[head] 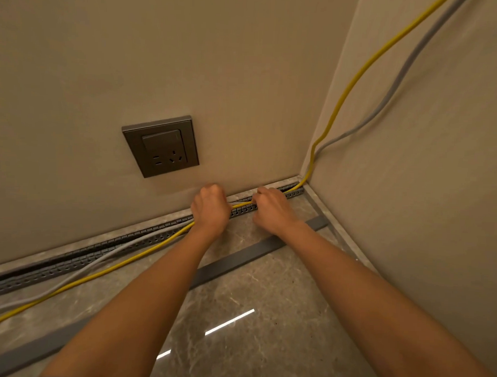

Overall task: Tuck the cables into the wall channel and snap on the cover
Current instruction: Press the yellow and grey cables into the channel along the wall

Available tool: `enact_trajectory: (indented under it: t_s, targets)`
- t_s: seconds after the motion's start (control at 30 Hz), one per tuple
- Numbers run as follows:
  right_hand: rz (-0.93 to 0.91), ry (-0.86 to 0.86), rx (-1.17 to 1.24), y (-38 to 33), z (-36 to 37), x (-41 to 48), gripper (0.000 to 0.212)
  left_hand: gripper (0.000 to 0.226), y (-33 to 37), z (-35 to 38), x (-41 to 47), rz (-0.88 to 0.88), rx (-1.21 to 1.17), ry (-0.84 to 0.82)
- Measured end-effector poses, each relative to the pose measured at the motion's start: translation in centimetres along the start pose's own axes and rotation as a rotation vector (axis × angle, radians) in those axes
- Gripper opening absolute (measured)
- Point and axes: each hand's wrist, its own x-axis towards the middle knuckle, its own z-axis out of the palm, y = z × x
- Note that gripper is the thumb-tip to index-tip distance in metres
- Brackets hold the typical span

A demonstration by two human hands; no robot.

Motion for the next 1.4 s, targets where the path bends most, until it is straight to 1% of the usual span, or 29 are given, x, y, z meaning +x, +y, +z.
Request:
enact_trajectory:
  t_s: [0.17, 0.3, 0.43, 0.57, 0.67, 0.77, 0.87, 0.97, 1.03, 1.1, 1.17, 1.2, 1.27, 1.4]
  targets:
    - [-0.015, -0.074, -0.048, -0.6, -0.7, 0.3, 0.030, 0.018, 0.2, 0.3, -0.1, 0.002, 0.004, 0.024]
    - [-0.005, -0.096, 0.006, -0.4, -0.3, -0.5, 0.035, 0.017, 0.0, 0.6, -0.1, 0.051, 0.022, 0.034]
    - [-0.023, -0.054, 0.135, -0.6, 0.8, -1.5, 0.044, 0.016, -0.5, 0.7, -0.1, 0.114, 0.006, 0.046]
    - [-0.073, 0.034, 0.166, -1.1, 1.8, -1.6, 0.042, 0.012, -0.8, 0.8, 0.1, 0.058, -0.105, 0.042]
    - [-0.086, 0.042, 0.116, -1.0, 1.8, -1.6, 0.043, 0.007, -0.8, 1.3, 0.1, 0.014, -0.197, 0.061]
    - [-0.079, -0.020, 0.037, -1.3, 0.9, -1.1, 0.037, 0.008, -0.7, 1.5, 0.1, -0.016, -0.245, 0.057]
    - [-0.061, -0.048, 0.004, -1.6, 0.4, -0.7, 0.036, 0.004, -1.1, 1.5, 0.2, 0.022, -0.253, 0.037]
    - [-0.052, -0.048, 0.026, -1.4, 0.4, -1.0, 0.041, 0.010, -2.3, 1.5, 0.0, 0.198, -0.168, 0.031]
    - [-0.053, -0.048, 0.038, -1.2, 0.7, -1.2, 0.044, 0.012, -3.0, 1.3, -0.5, 0.329, -0.065, 0.068]
    - [-0.041, -0.053, 0.051, -1.4, 0.8, -1.2, 0.043, 0.004, -3.6, 1.2, -1.3, 0.436, 0.099, 0.067]
    - [-0.021, -0.070, 0.061, -1.6, 0.8, -1.1, 0.042, 0.016, -4.0, 1.2, -1.7, 0.510, 0.253, 0.045]
    - [-0.009, -0.078, 0.070, -1.7, 0.7, -1.0, 0.042, 0.021, -4.1, 1.1, -1.9, 0.523, 0.273, 0.030]
    - [0.012, -0.089, 0.101, -1.8, 0.6, -0.9, 0.044, 0.023, -4.1, 1.0, -2.0, 0.521, 0.291, 0.018]
    - [0.054, -0.100, 0.141, -1.7, 0.5, -0.8, 0.047, 0.011, -3.8, 0.9, -2.8, 0.483, 0.284, 0.039]
